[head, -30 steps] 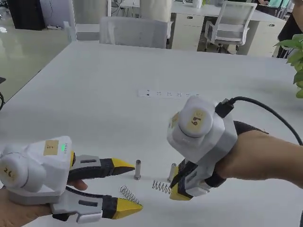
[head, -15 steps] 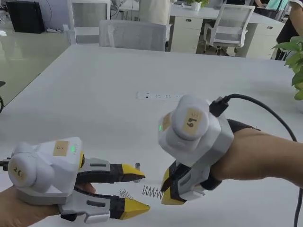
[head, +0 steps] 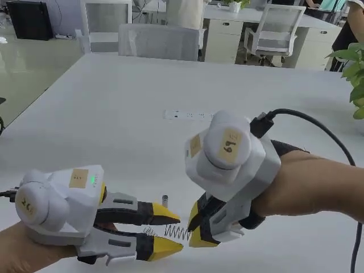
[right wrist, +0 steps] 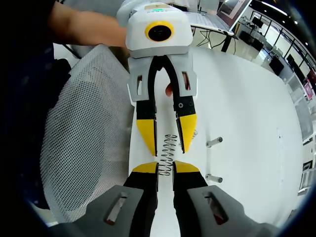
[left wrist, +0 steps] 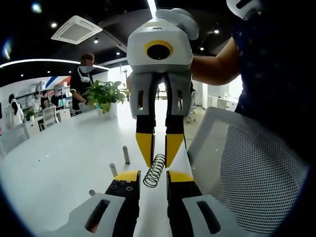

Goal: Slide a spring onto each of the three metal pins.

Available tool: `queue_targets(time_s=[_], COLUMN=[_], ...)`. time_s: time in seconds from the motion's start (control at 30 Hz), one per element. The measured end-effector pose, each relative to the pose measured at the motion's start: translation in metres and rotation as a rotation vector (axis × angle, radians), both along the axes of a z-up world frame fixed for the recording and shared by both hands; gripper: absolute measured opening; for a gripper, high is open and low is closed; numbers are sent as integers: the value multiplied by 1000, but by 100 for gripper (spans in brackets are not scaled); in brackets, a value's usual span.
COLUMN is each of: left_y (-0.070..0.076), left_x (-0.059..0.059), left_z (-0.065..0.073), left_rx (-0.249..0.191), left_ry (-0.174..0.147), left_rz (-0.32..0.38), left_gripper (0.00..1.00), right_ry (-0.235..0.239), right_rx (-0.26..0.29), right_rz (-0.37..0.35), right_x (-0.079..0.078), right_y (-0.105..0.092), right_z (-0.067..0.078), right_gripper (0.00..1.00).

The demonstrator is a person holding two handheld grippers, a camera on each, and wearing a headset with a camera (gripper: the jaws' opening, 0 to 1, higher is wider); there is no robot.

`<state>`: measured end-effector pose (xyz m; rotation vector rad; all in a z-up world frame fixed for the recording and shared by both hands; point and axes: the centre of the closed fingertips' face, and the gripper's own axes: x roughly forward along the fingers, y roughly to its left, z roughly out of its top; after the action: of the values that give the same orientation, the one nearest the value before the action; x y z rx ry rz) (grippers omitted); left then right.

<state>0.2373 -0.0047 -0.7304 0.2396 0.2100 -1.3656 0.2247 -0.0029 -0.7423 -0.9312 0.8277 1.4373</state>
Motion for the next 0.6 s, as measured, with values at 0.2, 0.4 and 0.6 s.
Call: queue_targets(time_s=[0.2, 0.4, 0.6], left_y=[-1, -2, -3], left_x=[-1, -3, -7], left_z=[0, 1, 1], left_rx=[5, 9, 8], left_ry=[-9, -21, -16], left_rz=[-12, -29, -47], left_gripper=[7, 5, 3], right_ry=[-8, -16, -13], right_rx=[-4, -5, -1], right_rz=[22, 45, 46], right_x=[-1, -1, -2], right_y=[0, 0, -2], right_z=[1, 1, 2], right_gripper=[8, 8, 8])
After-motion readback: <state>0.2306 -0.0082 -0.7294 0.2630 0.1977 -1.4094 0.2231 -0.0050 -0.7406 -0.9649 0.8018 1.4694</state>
